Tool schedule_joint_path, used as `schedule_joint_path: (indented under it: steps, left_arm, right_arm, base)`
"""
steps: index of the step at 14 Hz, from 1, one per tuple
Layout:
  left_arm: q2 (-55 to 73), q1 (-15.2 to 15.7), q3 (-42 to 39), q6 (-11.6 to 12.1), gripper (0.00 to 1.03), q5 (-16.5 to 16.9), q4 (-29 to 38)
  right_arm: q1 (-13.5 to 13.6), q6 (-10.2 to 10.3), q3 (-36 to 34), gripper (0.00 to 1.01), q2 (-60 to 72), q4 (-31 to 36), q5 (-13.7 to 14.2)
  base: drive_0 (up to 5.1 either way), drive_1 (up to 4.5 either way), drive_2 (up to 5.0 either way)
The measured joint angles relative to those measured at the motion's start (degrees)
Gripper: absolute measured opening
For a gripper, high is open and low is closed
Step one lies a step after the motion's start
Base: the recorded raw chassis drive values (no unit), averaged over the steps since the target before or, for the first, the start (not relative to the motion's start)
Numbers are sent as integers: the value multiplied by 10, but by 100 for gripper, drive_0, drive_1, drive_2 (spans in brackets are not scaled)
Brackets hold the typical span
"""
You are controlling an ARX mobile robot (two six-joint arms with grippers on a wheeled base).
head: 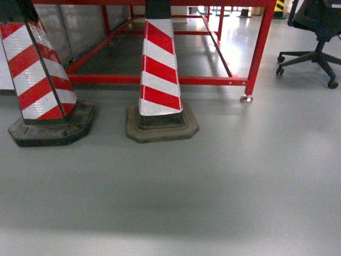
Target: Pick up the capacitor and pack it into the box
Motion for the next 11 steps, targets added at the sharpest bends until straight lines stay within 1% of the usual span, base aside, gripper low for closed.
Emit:
schedule_joint_path:
  steps: [8,11]
  left_arm:
    - [0,0,0,0,44,-1,0]
    - [0,0,0,0,44,-1,0]
  right_arm:
    - [0,0,0,98,0,-2,-1]
    - [0,0,0,98,0,-2,0]
  base:
    - [0,0,0]
    - [1,269,-267]
